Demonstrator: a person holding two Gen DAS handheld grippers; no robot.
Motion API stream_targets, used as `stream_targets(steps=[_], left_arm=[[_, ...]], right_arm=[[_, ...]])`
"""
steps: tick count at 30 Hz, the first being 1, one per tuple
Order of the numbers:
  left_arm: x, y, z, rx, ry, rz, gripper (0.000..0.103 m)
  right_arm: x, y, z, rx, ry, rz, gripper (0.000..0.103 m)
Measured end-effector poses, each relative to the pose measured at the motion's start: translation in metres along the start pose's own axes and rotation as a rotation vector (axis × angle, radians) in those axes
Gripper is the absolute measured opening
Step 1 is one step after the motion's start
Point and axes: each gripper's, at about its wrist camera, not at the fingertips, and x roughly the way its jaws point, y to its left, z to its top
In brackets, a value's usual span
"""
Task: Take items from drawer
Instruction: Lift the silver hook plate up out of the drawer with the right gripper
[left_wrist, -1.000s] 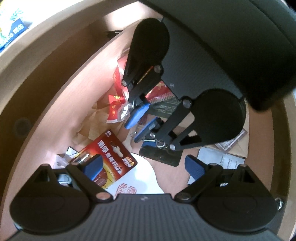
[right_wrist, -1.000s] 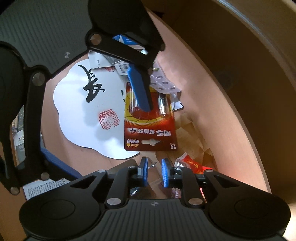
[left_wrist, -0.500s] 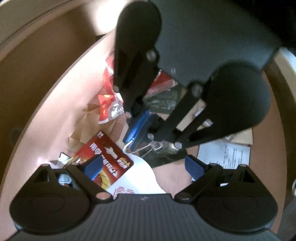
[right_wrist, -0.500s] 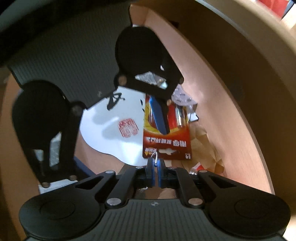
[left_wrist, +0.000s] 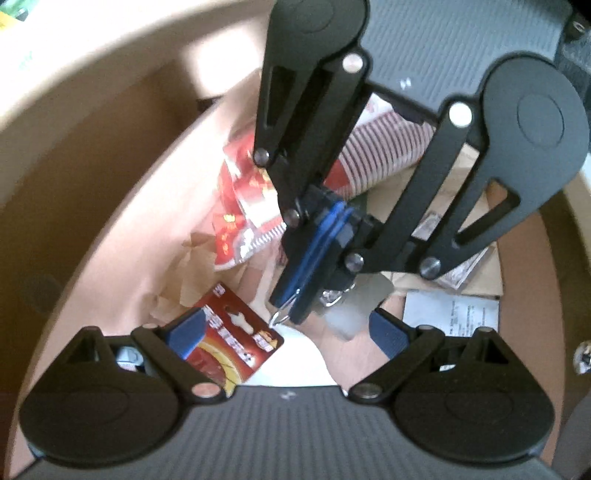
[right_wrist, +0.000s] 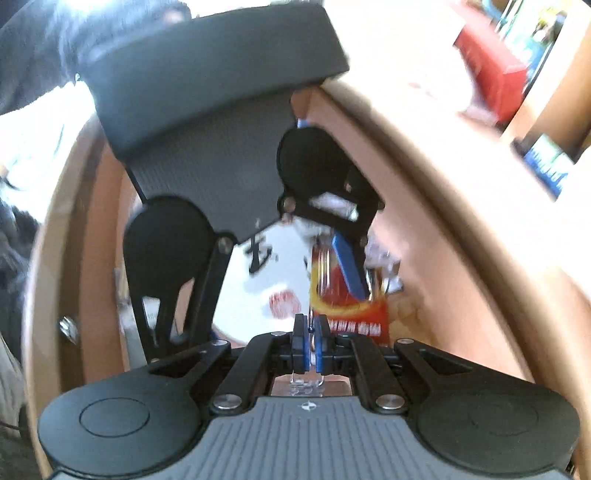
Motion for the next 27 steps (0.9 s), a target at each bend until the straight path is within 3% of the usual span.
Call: stream_targets(steps=[7,11,14,15,16,19,27], left_arm=[[-0.01,-0.009,0.005,0.034,-0.052,-0.048,0.098],[-0.002,-0.011,0.004,0.034,-0.002,-0.032,0.096],[0.008,-0.001,0.004,-0.034,0.075,-0.044,0.066],[0.011,0.004,0.005,-0.069,0.096,-0.051,0.049],[0.012,0.005,0.005,-0.06,0.098,-0.049,0.04],[0.011,0.008,0.006,-0.047,0.091,-0.071,0.04],[0.01,0.007,0.008,-0.043,0.046,-0.024,0.04]], right_arm=[[-0.013,0.0,0.002,0.013,-0.065,-0.004,0.003],[-0.013,0.001,0.001,0.014,-0.068,-0.008,0.003],[-0.013,0.002,0.002,0.016,-0.069,-0.003,0.003],[-0.012,0.002,0.002,0.015,-0.067,-0.004,0.003],[-0.012,0.003,0.001,0.014,-0.065,-0.004,0.003],[-0.01,0.004,0.001,0.014,-0.06,-0.004,0.003],[-0.011,0.006,0.001,0.026,-0.081,0.023,0.003]])
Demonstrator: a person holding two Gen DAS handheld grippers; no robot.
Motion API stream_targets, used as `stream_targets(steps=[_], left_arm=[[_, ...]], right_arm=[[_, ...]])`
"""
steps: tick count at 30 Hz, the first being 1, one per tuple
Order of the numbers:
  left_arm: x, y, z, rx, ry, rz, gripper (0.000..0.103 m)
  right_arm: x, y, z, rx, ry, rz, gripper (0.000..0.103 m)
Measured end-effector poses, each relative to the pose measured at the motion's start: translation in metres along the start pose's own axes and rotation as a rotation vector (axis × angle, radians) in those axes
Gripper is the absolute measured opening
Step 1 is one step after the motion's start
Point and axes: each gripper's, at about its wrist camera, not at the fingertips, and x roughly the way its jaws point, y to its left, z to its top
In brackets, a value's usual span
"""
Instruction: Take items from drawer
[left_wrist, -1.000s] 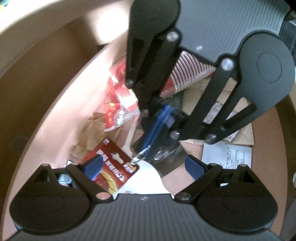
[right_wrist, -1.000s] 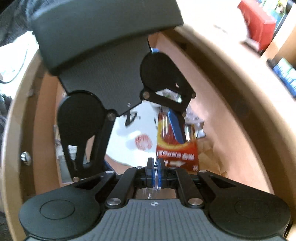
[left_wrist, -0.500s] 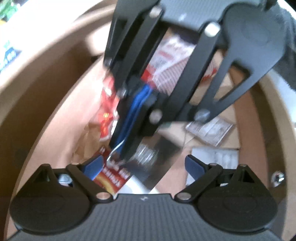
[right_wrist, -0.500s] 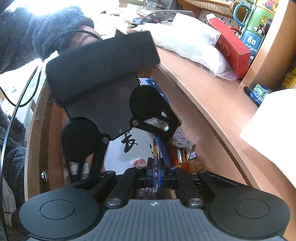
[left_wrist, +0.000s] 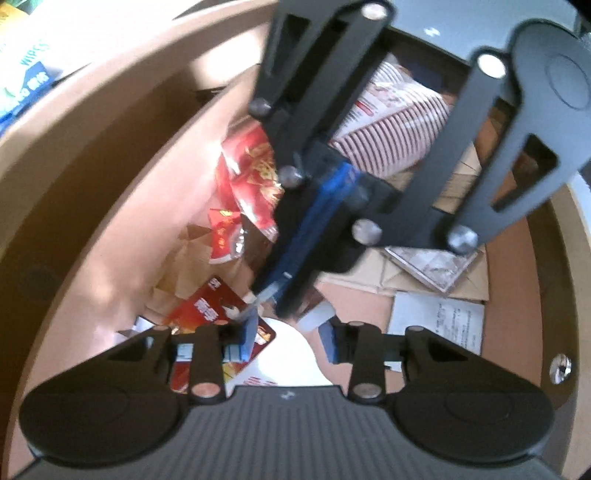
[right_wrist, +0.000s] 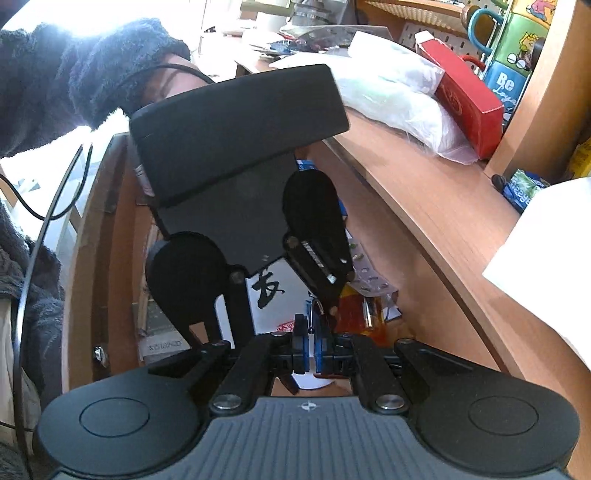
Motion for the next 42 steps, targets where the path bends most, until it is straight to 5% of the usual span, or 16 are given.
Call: stream_targets(steps=[2,11,19,27,39,42], left_arm=[[0.001,0.004,0.002,-0.012,-0.005,-0.015,0.04],[0.007,0.014,0.001,-0.057,0.045,0.045,0.0],[0.0,0.009,0.001,0.02,0.06,0.084,0.0],[-0.007,0.009,-0.005,0.057,0.074,0.118,0.0],[-0.035,-0.02,0.0,0.095,0.085,0.101,0.0],[-0.046,-0.011,-0.007,0.121,0.086,0.097,0.008]], right_arm=[[0.001,-0.001,0.0,0.005,0.003,-0.007,0.003],[0.003,0.001,-0.001,0.015,-0.012,-0.02,0.005],[0.001,0.007,-0.002,-0.011,-0.043,-0.037,0.006],[-0.035,0.017,0.01,-0.047,-0.06,-0.024,0.022],[-0.013,0.028,0.005,-0.138,0.129,-0.015,0.029],[0.005,0.03,0.007,-0.153,0.18,0.015,0.029]])
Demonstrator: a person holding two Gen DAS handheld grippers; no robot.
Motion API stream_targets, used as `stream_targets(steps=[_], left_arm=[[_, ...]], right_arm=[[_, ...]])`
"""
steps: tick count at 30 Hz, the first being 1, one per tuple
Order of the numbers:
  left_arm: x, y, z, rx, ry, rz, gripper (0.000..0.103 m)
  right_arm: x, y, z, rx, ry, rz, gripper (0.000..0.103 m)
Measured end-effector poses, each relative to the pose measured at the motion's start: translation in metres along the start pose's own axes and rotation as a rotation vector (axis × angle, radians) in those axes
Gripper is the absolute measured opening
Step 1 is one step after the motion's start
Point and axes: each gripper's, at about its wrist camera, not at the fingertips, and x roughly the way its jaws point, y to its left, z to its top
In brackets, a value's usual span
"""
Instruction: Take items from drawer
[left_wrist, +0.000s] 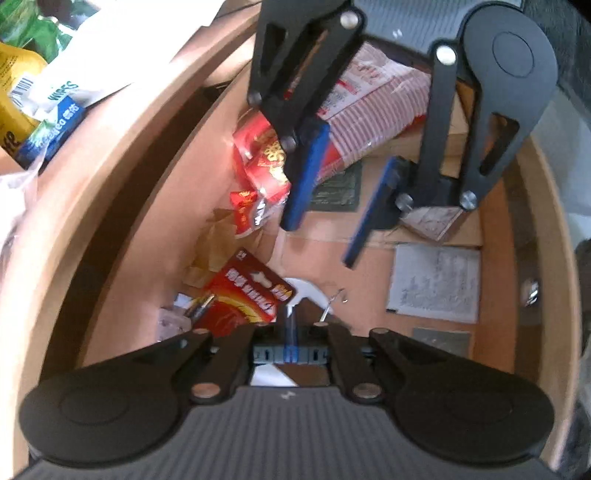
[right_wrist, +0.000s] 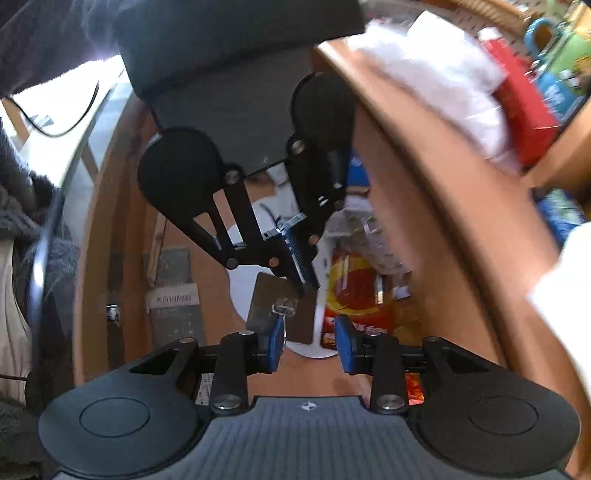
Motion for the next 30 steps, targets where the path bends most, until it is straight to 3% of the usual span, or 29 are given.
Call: stream_targets(steps=[2,4,8,10,12,18,21,23,30], left_arm=[[0.003,0.002,-0.003,-0.003,0.011,-0.021,0.015],[0.006,0.003,-0.006,-0.006,0.019,-0.044,0.042],[0.016,0.001,-0.015,-0.005,0.01,-0.061,0.057],[0.019,0.003,-0.018,-0.012,0.012,-0.063,0.077],[0.02,0.002,-0.021,-0.003,0.004,-0.069,0.082],[0.023,-0.007,-0.022,-0.006,-0.003,-0.114,0.083],[0.023,-0.011,-0.023,-0.005,-0.003,-0.13,0.083],[0.023,-0.014,-0.023,0.003,-0.006,-0.128,0.083],[0.026,-0.021,-0.025,0.011,-0.007,-0.116,0.085]], right_arm=[[0.014,0.0,0.004,-0.003,0.031,0.026,0.03],[0.03,0.0,0.008,-0.003,0.069,0.054,0.03],[0.035,0.01,-0.006,-0.017,0.123,0.098,0.029],[0.042,0.009,-0.001,-0.003,0.127,0.108,0.029],[0.052,0.0,0.005,0.014,0.139,0.1,0.029],[0.082,-0.01,0.006,0.084,0.169,0.099,0.027],[0.086,-0.005,0.004,0.088,0.215,0.091,0.017],[0.087,-0.004,0.002,0.084,0.226,0.089,0.005],[0.062,-0.007,-0.002,0.074,0.126,0.113,0.001]])
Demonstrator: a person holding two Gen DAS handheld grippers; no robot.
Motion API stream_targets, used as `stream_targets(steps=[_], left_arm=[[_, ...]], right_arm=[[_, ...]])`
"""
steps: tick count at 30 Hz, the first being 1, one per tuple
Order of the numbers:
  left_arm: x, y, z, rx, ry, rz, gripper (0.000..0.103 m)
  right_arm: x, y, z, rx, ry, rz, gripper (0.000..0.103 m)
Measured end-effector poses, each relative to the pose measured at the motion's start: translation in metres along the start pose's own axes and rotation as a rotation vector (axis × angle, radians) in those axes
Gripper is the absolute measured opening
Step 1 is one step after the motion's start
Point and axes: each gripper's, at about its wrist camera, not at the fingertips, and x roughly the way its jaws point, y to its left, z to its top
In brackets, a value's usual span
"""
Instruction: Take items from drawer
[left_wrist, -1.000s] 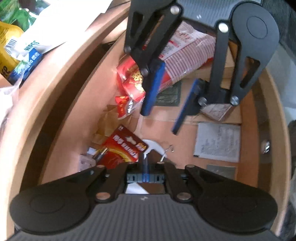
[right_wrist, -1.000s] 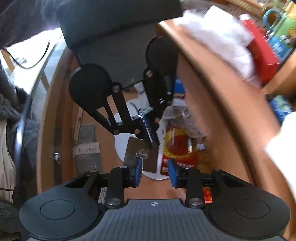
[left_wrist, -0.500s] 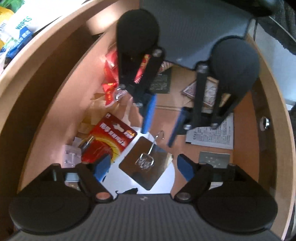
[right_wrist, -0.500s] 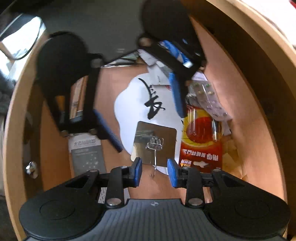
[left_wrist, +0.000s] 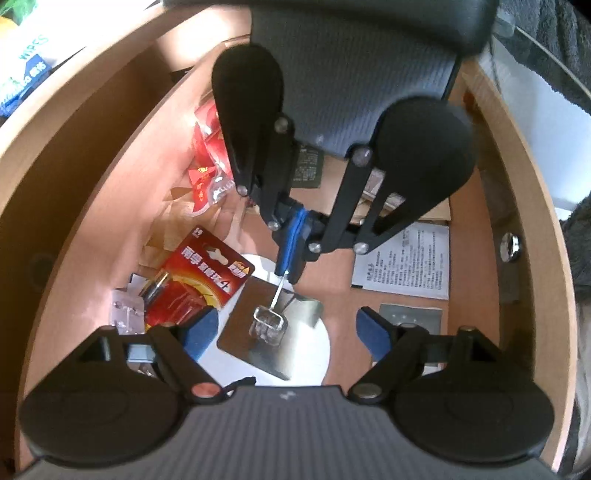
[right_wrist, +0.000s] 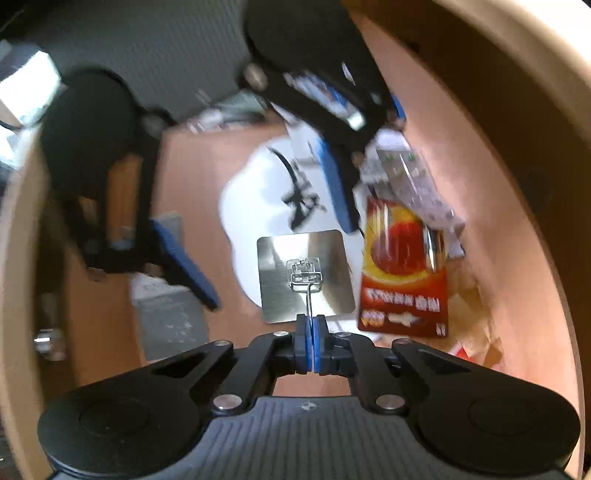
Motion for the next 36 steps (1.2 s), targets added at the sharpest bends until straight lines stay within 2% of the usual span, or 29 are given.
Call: stream_targets(steps=[3,4,8,13,18,20,21,22,24,28,36], left_arm=[[0.002,-0.004,-0.001,0.017,-0.009,0.011,0.086],[0.002,-0.005,-0.002,0.022,-0.014,0.014,0.089],[-0.001,-0.007,-0.002,0.039,-0.034,0.023,0.092],[-0.005,-0.006,-0.001,0.04,-0.059,0.039,0.093],[-0.013,-0.004,0.0,0.034,-0.093,0.065,0.092],[-0.015,0.001,0.001,0.004,-0.093,0.057,0.083],[-0.015,0.004,0.002,-0.015,-0.083,0.043,0.071],[-0.015,0.007,0.002,-0.033,-0.074,0.029,0.068],[-0.017,0.009,0.002,-0.043,-0.074,0.02,0.067],[-0.016,0.001,0.0,0.013,-0.068,0.023,0.066],[-0.021,0.0,0.001,0.029,-0.088,0.061,0.062]], right_arm=[[-0.022,0.001,-0.008,-0.005,-0.086,0.026,0.001],[-0.028,0.001,-0.01,-0.008,-0.104,0.027,0.001],[-0.037,0.002,-0.015,-0.023,-0.135,0.03,0.001],[-0.057,-0.004,-0.012,0.023,-0.229,0.064,0.001],[-0.055,-0.007,-0.012,0.027,-0.199,0.05,0.001],[-0.055,-0.007,-0.01,0.026,-0.196,0.053,0.001],[-0.055,-0.007,-0.009,0.025,-0.198,0.055,0.001],[-0.056,-0.008,-0.008,0.025,-0.204,0.056,0.001],[-0.059,-0.009,-0.006,0.024,-0.217,0.061,0.001],[-0.063,-0.011,-0.002,0.025,-0.237,0.059,0.001],[-0.065,-0.019,0.006,0.026,-0.235,0.04,0.001]])
